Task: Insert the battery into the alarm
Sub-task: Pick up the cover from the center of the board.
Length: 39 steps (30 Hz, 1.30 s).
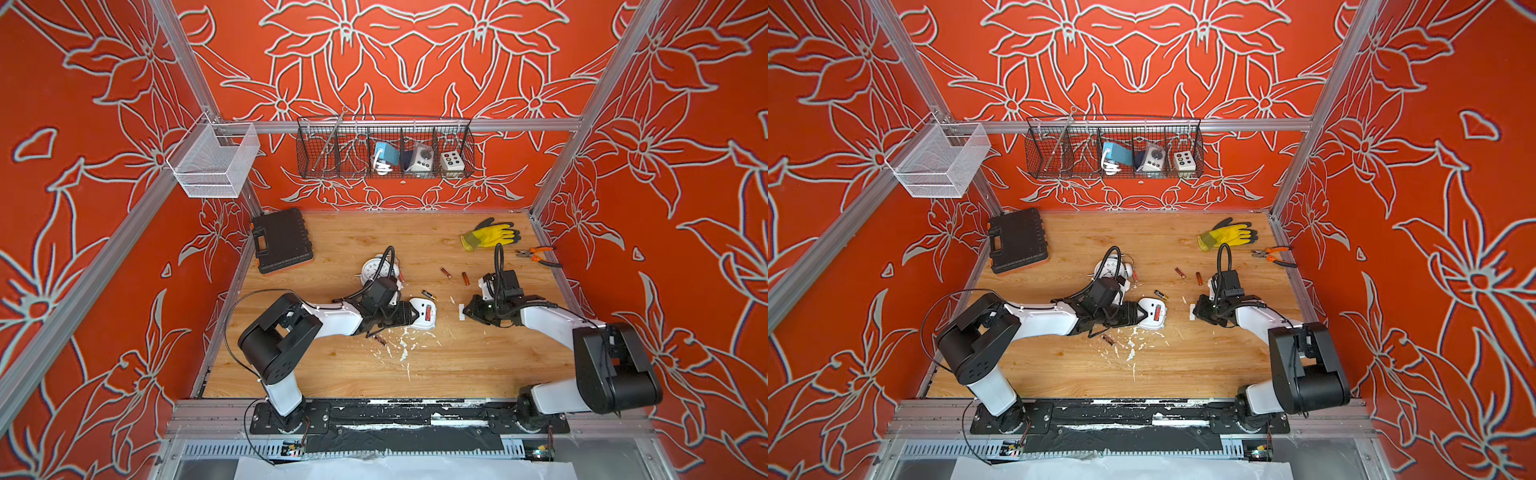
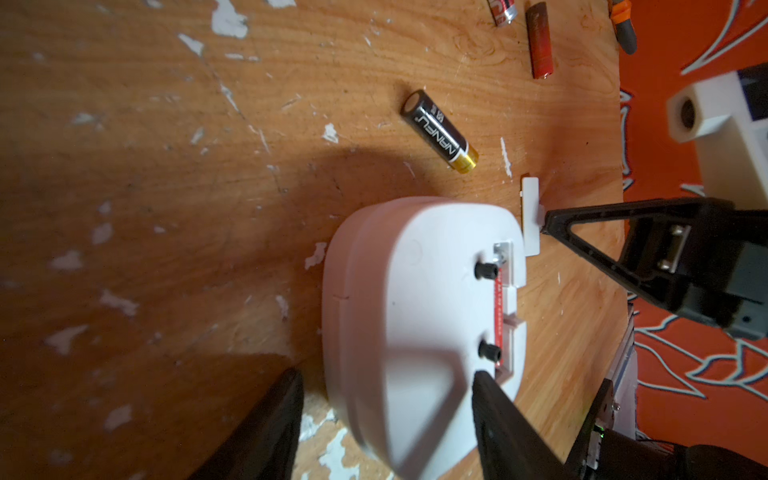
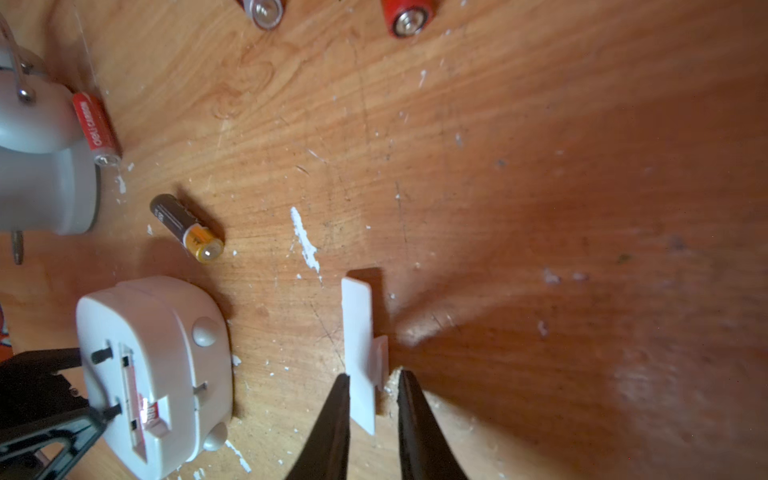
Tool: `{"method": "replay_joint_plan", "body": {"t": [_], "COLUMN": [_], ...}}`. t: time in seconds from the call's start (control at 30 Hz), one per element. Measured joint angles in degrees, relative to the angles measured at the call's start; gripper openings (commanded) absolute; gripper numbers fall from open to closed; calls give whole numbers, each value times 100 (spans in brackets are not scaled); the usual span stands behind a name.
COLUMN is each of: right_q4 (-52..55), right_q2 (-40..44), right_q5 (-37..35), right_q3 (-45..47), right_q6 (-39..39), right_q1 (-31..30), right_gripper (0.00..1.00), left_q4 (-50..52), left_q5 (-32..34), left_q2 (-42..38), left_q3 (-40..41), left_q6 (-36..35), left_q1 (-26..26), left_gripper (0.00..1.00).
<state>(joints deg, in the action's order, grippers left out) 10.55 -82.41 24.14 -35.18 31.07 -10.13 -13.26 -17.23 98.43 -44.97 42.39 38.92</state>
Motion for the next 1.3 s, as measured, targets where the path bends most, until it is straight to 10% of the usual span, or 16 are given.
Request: {"method": "replay_joint_plan", "body": {"t": [1.3], "right_q4": [-310], "right_q2": [-33], "right_q5": [186], "right_q3": [125], "right_q6": [-7], "right_q1": [22], "right_gripper": [1], "left_q4": [7], "left_q5": [0], "left_q2": [0], "left_q3": [0], "left_q6": [2], "left_q1": [-2], "left_gripper": [62]}}
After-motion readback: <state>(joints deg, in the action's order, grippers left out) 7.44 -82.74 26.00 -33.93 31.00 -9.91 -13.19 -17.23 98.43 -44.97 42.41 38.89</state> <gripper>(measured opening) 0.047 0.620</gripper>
